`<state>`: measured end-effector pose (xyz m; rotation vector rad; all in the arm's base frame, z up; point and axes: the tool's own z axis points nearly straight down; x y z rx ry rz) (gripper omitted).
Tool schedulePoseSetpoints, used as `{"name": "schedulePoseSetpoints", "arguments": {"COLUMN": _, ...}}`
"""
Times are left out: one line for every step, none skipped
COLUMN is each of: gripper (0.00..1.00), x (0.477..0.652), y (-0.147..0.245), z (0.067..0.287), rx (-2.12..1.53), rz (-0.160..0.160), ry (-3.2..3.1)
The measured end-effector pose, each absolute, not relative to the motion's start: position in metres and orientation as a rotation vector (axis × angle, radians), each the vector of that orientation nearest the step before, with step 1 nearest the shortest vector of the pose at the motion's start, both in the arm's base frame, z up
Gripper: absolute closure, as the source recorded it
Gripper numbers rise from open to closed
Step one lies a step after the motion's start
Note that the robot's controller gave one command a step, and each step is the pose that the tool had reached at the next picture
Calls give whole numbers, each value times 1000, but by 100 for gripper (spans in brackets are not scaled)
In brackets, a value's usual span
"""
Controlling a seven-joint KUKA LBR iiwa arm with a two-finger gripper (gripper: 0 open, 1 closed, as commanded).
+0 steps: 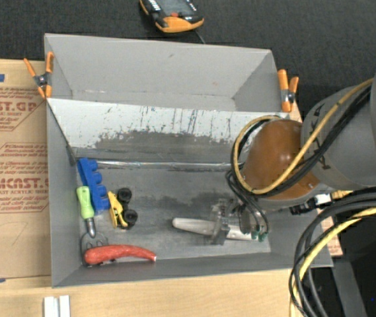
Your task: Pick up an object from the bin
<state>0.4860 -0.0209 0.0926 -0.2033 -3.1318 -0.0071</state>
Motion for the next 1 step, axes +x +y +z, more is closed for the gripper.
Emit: {"name": "schedulePoseSetpoints", "arguments": {"gripper": 100, "x": 484, "y": -21, "z": 139, "rx": -203, "rz": -7, "ry": -3125}}
